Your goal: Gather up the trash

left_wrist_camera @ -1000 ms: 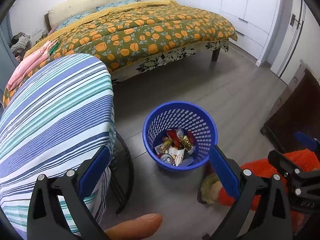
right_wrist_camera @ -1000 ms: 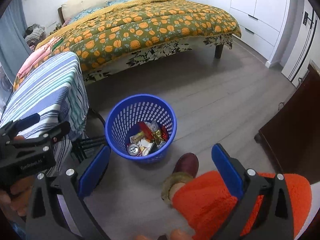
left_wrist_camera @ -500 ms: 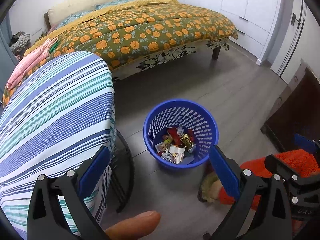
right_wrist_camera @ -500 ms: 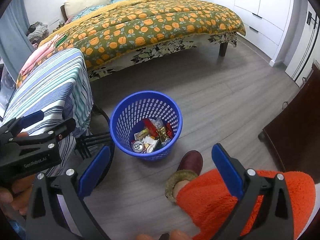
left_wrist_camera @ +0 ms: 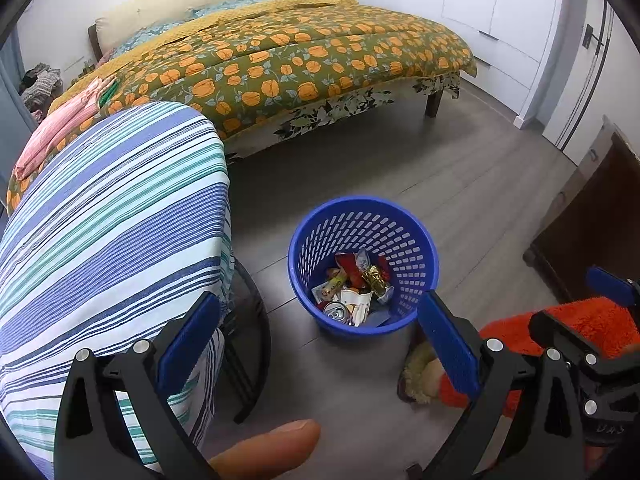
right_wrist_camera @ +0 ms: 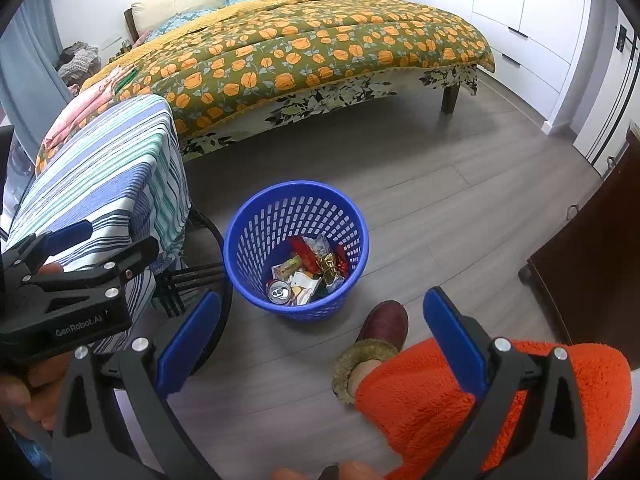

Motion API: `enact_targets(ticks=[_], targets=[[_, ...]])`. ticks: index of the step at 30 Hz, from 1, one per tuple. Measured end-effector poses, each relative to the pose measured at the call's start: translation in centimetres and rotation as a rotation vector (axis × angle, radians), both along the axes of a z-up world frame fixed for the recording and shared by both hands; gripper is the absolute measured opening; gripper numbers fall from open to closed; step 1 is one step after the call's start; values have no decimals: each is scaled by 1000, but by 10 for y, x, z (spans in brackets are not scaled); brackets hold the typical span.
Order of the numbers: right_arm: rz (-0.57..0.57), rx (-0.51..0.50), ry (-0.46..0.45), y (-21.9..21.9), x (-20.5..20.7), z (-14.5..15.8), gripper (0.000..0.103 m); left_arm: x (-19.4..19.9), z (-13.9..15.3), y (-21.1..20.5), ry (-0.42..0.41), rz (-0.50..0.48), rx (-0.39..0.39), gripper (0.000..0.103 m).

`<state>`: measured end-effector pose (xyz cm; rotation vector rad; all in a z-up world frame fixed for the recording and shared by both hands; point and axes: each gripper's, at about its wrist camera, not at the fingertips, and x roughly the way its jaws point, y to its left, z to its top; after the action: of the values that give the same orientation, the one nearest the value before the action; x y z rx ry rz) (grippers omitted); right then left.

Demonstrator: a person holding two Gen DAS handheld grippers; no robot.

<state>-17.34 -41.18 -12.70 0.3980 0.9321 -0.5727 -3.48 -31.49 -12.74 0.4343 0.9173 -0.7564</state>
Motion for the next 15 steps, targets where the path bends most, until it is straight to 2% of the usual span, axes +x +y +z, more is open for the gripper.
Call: enact_targets(ticks=[15], targets=[[4, 4, 1, 6, 1, -2, 98, 0, 0, 0, 1, -1, 3, 98]])
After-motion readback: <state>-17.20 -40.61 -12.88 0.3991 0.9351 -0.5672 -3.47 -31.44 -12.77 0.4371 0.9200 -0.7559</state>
